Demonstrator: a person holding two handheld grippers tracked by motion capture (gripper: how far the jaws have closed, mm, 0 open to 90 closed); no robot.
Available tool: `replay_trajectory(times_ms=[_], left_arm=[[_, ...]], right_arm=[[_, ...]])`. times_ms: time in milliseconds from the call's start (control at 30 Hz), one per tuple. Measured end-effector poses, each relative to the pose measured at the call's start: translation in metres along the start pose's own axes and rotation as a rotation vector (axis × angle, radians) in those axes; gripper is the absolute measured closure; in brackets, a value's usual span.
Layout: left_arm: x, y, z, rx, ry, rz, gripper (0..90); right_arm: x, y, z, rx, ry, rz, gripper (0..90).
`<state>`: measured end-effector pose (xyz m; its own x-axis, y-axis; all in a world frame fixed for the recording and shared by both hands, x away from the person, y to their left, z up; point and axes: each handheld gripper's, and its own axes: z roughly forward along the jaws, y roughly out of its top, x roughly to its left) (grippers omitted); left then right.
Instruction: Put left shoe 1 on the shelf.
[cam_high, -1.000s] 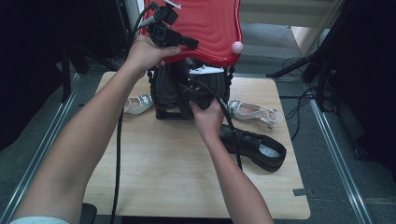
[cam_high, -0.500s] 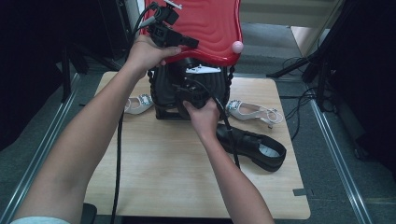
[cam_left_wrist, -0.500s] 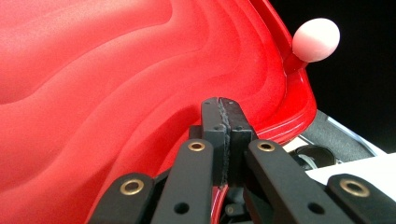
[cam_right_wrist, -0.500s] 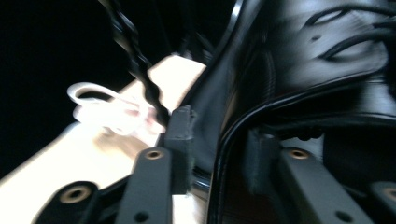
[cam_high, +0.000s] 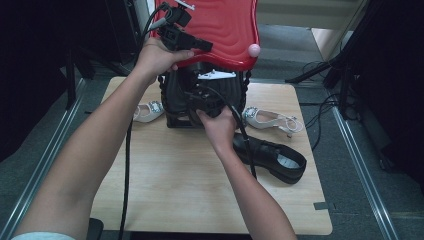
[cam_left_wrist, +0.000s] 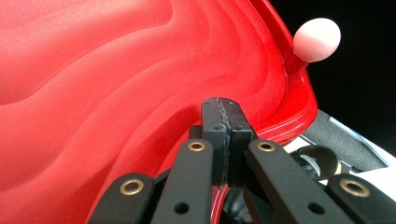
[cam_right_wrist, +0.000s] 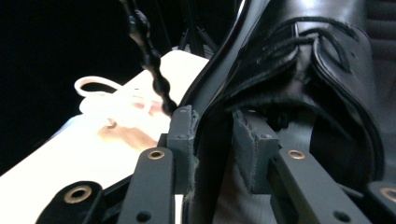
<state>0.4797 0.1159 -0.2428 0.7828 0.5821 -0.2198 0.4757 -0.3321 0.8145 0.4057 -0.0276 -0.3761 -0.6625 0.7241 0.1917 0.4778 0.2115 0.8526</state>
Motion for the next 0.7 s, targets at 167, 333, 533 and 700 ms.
replay_trajectory(times_ms=[167, 333, 533, 700], left_arm=[[-0.001, 0.001, 0.000, 0.006, 0.007, 0.001, 90.0], [-0.001, 0.000, -0.001, 0.005, 0.014, 0.002, 90.0], [-0.001, 0.001, -0.001, 0.010, 0.012, 0.002, 90.0], [0.000, 0.002, -0.001, 0.013, 0.007, -0.010, 90.0]], right_arm=[[0.003, -0.006, -0.025, 0.031, 0.059, 0.028, 87.3], [0.005, -0.013, -0.042, 0.059, 0.106, 0.042, 90.0], [0.006, -0.037, -0.064, 0.080, 0.124, 0.020, 90.0], [-0.002, -0.061, -0.068, 0.127, 0.124, 0.028, 90.0]])
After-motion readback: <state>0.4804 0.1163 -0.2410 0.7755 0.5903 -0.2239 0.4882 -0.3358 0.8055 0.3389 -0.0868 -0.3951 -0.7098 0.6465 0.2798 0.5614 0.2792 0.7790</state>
